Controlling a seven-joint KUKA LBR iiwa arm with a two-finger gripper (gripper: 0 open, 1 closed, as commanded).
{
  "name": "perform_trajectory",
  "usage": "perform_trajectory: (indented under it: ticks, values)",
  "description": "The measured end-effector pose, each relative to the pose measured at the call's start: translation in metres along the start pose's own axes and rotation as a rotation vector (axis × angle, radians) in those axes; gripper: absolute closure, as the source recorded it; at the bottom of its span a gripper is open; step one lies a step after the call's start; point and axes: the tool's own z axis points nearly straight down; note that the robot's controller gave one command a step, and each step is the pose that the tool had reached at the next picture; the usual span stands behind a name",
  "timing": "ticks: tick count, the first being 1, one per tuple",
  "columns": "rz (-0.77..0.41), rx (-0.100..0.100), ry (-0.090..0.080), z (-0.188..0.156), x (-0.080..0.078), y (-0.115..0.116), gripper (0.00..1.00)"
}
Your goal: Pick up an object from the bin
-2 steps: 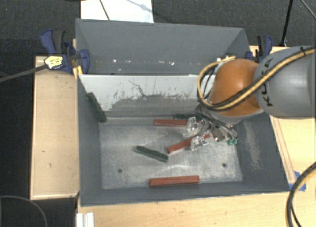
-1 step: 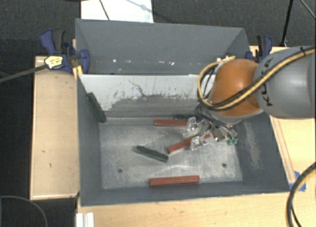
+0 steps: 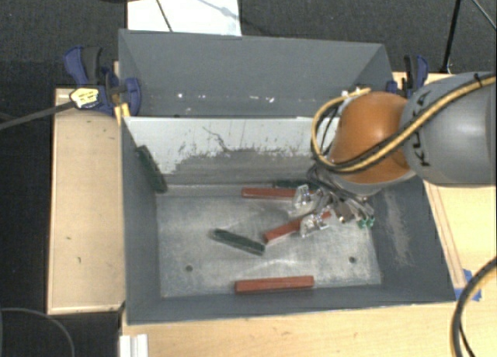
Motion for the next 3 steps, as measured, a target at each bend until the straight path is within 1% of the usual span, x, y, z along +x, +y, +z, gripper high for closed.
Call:
perform_trajectory:
  ticks: [1,3]
  values:
    - [0.001,-0.002,0.007,-0.015,0.002,0.001,1.0]
    - [0.002,0.0,0.0,-0.031,-0.001,0.0,1.0]
